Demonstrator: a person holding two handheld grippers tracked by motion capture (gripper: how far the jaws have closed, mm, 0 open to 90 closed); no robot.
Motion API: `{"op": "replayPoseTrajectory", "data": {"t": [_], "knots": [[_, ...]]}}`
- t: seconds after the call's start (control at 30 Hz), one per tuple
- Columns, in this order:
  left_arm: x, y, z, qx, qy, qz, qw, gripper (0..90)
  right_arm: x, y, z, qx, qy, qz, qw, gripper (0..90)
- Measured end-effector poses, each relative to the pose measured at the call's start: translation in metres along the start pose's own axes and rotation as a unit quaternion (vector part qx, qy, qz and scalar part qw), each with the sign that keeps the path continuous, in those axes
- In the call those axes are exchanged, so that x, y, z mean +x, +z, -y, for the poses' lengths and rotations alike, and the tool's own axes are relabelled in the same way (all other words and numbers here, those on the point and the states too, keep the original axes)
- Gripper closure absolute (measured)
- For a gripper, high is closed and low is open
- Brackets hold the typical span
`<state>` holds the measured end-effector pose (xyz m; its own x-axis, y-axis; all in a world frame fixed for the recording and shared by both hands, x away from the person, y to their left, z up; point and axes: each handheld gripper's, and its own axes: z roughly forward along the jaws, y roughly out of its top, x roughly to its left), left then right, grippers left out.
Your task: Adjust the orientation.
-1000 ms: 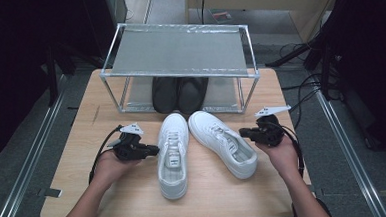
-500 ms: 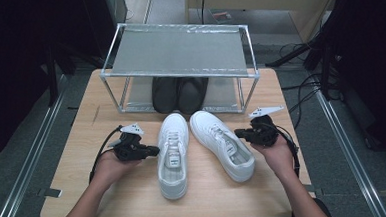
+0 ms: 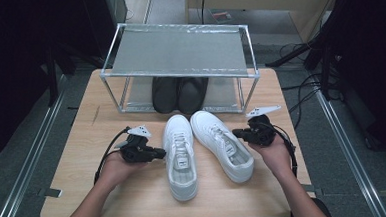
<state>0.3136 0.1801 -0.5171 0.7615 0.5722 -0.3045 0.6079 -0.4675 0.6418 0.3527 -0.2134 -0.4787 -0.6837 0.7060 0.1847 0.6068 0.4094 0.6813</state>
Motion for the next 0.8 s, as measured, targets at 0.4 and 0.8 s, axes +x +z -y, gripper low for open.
{"op": "replayPoseTrajectory", "data": {"t": [0.4, 0.8], "knots": [[-0.013, 0.009, -0.004, 0.008, 0.019, 0.009, 0.9998, 81.0, 0.003, 0.003, -0.001, 0.003, 0.0, -0.003, 1.0, 90.0], [-0.027, 0.02, -0.009, 0.018, 0.037, 0.031, 0.9987, 81.0, 0.002, 0.003, 0.0, 0.0, 0.002, -0.008, 1.0, 90.0]]}}
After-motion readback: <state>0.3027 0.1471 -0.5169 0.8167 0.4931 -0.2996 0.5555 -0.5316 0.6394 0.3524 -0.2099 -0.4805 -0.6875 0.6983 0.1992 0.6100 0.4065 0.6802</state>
